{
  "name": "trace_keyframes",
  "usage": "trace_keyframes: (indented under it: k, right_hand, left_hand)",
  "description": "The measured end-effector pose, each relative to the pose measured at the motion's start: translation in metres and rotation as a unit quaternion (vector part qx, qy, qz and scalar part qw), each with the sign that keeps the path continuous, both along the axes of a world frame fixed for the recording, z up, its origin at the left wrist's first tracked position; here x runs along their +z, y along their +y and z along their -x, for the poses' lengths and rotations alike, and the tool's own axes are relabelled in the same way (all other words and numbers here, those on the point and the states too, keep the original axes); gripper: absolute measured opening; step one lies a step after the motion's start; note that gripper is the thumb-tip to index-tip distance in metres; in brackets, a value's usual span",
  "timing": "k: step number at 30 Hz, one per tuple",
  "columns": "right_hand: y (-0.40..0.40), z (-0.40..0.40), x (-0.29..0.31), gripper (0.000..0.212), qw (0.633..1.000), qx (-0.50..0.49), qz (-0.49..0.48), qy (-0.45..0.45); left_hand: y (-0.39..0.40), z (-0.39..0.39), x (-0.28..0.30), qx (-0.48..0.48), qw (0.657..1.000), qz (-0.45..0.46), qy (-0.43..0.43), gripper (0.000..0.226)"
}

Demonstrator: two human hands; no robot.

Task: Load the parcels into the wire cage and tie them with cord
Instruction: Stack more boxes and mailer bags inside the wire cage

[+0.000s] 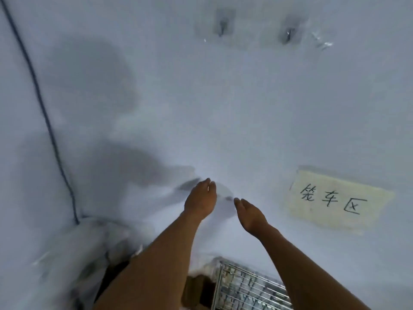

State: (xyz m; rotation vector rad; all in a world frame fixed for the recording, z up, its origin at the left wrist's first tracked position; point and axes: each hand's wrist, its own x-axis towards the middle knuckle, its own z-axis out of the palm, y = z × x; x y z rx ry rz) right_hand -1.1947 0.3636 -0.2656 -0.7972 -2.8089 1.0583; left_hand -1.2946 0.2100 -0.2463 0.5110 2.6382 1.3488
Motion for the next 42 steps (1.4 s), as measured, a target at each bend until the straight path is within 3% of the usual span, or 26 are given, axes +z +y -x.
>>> trace_keyframes:
  k: [4, 7, 9, 12, 14, 15, 19, 22, 28, 30, 32, 34, 37, 38, 40, 42]
  right_hand:
    - [-0.129, 0.05, 0.098, 0.074, 0.984, 0.162, -0.049, 0.051]
    - [-0.282, 0.059, 0.136, 0.054, 0.944, 0.318, -0.067, 0.063]
    - [-0.382, 0.06, 0.141, 0.046, 0.927, 0.368, -0.04, 0.062]
    - [-0.543, 0.043, 0.112, 0.06, 0.868, 0.491, -0.03, 0.069]
    - [-0.634, 0.038, 0.072, 0.111, 0.823, 0.558, -0.068, 0.077]
    - [-0.682, 0.039, 0.045, 0.119, 0.812, 0.577, -0.07, 0.055]
    - [-0.835, 0.014, -0.033, 0.064, 0.765, 0.641, -0.056, -0.009]
    - [-0.923, 0.013, -0.091, 0.064, 0.762, 0.642, -0.049, -0.07]
    - [-0.988, 0.026, -0.254, 0.066, 0.79, 0.578, -0.016, -0.201]
    - [-0.984, 0.031, -0.314, 0.077, 0.782, 0.569, 0.007, -0.254]
    - [-0.971, 0.059, -0.422, 0.105, 0.778, 0.555, 0.038, -0.291]
    - [-0.964, 0.079, -0.518, 0.098, 0.775, 0.532, 0.087, -0.33]
    - [-0.973, 0.064, -0.539, 0.105, 0.791, 0.472, 0.176, -0.347]
    - [-0.978, 0.06, -0.543, 0.1, 0.783, 0.482, 0.191, -0.344]
    - [-0.98, 0.059, -0.563, 0.063, 0.757, 0.493, 0.229, -0.362]
    - [-0.98, 0.059, -0.574, 0.04, 0.772, 0.446, 0.263, -0.369]
  left_hand:
    - [-0.17, -0.003, 0.082, 0.136, 0.987, 0.021, 0.08, 0.056]
    - [-0.334, -0.046, 0.091, 0.263, 0.961, 0.049, 0.071, 0.056]
    - [-0.439, -0.084, 0.077, 0.349, 0.934, 0.057, 0.052, 0.057]
    - [-0.592, -0.159, 0.034, 0.468, 0.882, 0.056, -0.004, 0.062]
    - [-0.673, -0.208, 0.0, 0.519, 0.852, 0.04, -0.053, 0.065]
    - [-0.712, -0.231, -0.02, 0.548, 0.833, 0.027, -0.073, 0.065]
    - [-0.841, -0.294, -0.105, 0.625, 0.767, -0.006, -0.143, 0.072]
    - [-0.913, -0.311, -0.167, 0.656, 0.732, -0.032, -0.181, 0.071]
    - [-0.983, -0.307, -0.315, 0.668, 0.683, -0.069, -0.287, 0.072]
    - [-0.986, -0.3, -0.361, 0.672, 0.666, -0.093, -0.308, 0.069]
    - [-0.985, -0.288, -0.413, 0.672, 0.66, -0.118, -0.314, 0.064]
    - [-0.985, -0.286, -0.469, 0.664, 0.653, -0.166, -0.323, 0.074]
    - [-0.99, -0.284, -0.541, 0.658, 0.641, -0.2, -0.341, 0.078]
    - [-0.992, -0.284, -0.548, 0.67, 0.625, -0.215, -0.337, 0.074]
    - [-0.993, -0.282, -0.569, 0.702, 0.59, -0.227, -0.329, 0.064]
    - [-0.994, -0.28, -0.583, 0.723, 0.568, -0.229, -0.321, 0.06]
